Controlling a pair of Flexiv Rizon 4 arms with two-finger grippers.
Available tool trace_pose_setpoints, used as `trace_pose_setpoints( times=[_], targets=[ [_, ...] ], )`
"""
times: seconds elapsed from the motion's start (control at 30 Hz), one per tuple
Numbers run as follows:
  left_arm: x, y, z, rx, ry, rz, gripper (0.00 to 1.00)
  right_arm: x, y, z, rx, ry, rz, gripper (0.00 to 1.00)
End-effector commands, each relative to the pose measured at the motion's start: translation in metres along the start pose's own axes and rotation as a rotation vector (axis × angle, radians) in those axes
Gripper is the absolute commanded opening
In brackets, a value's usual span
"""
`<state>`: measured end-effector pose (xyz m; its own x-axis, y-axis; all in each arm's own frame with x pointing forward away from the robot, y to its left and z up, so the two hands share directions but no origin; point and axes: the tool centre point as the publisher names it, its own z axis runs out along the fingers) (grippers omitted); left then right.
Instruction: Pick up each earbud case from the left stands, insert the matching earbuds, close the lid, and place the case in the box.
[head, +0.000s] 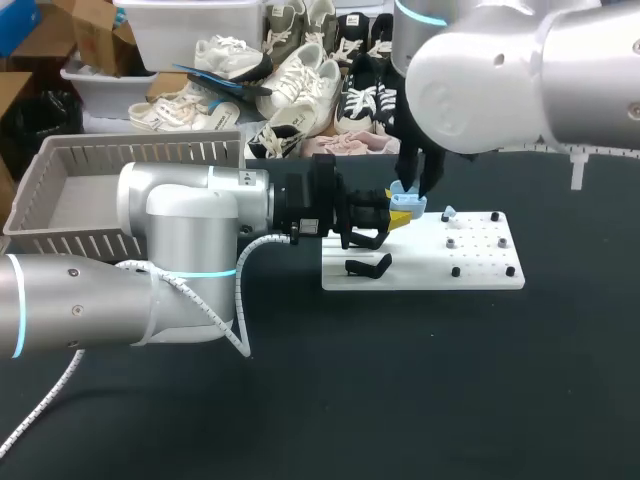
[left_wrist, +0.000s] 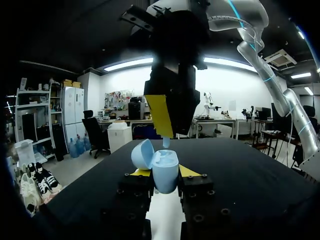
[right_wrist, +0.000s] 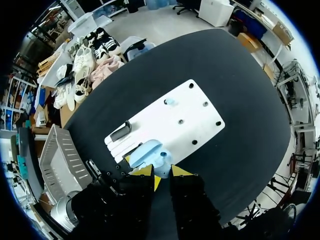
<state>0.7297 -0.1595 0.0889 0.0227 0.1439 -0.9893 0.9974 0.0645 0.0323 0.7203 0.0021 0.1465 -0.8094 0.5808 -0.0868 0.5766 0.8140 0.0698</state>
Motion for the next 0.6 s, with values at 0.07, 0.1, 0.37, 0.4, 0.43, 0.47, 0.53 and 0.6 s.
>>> trace_pose_setpoints(
  times=[0.07, 0.1, 0.37, 0.4, 0.43, 0.47, 0.53, 0.6],
  targets=[
    [0.0005, -0.0013, -0.0005, -0.004, -0.002, 0.002, 0.00, -0.0007, 0.0027, 0.0033, -0.002, 0.004, -0.001, 0.00],
    [0.0005, -0.0013, -0.0005, -0.004, -0.002, 0.002, 0.00, -0.0007, 0.0030, 0.0034, -0.004, 0.006, -0.001, 0.00],
    [0.0005, -0.0013, -0.0005, -0.004, -0.002, 0.002, 0.00, -0.0017, 0.0048, 0.0053, -0.010, 0.012, -0.001, 0.00],
    [0.0005, -0.0013, -0.0005, -0.004, -0.002, 0.002, 0.00, -0.0018, 0.0048, 0.0059, -0.010, 0.014, -0.001, 0.00],
    [0.0005, -0.0013, -0.0005, -0.004, -0.002, 0.002, 0.00, -0.0017, 0.0049, 0.0064, -0.010, 0.015, -0.002, 0.00],
    [0.0005, -0.0013, -0.0005, -0.004, -0.002, 0.002, 0.00, -0.0017, 0.0049, 0.0068, -0.010, 0.017, -0.002, 0.00],
    [0.0005, -0.0013, -0.0005, -0.004, -0.002, 0.002, 0.00, -0.0016, 0.0050, 0.0074, -0.011, 0.019, -0.003, 0.00],
    [0.0005, -0.0013, -0.0005, -0.004, -0.002, 0.002, 0.00, -0.0015, 0.0049, 0.0077, -0.011, 0.021, -0.004, 0.00]
  ],
)
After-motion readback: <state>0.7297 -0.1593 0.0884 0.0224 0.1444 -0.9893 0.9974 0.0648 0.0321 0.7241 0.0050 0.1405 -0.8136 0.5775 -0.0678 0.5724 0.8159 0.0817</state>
